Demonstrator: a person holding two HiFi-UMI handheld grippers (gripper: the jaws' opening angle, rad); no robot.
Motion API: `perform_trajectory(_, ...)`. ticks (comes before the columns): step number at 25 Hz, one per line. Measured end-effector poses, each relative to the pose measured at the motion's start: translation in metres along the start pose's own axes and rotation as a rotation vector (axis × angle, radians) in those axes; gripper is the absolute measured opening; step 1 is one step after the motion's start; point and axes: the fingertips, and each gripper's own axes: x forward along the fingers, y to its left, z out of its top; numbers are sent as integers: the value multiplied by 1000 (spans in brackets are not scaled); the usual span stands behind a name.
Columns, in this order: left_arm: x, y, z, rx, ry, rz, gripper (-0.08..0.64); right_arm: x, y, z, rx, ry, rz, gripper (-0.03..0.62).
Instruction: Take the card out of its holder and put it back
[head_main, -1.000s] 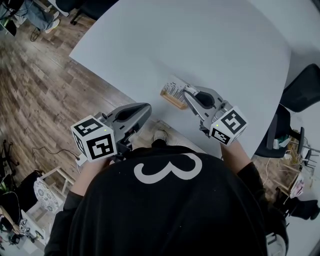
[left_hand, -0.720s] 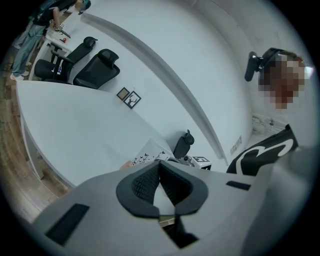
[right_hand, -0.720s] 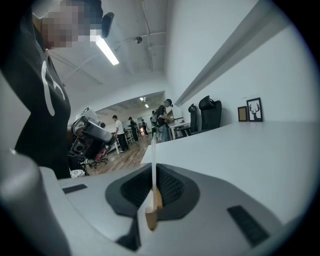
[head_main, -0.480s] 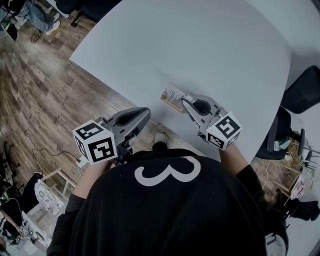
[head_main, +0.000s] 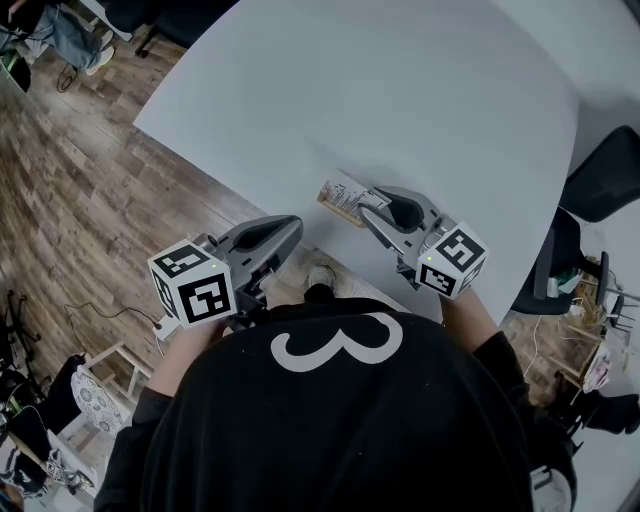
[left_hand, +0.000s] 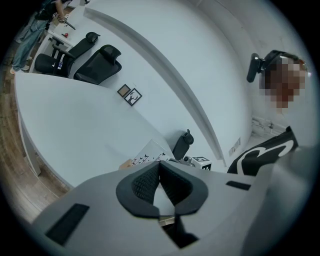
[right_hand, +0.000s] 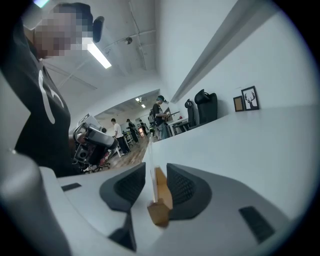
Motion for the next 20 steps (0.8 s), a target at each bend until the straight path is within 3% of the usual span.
perform_trajectory(3, 2, -2, 2, 18, 5, -21, 14, -11, -6, 10, 49, -44, -28, 149)
perform_trajectory(10, -9, -20, -1, 31, 17, -64, 14, -69, -7, 42, 132, -210, -200, 163)
perform_trajectory(17, -35, -49, -18, 69, 43, -108, 14, -103, 52, 56, 204, -298, -202, 159)
perform_trajectory(20, -54, -66, -23, 100, 37, -133, 14, -109, 90, 58, 198, -314, -185, 112)
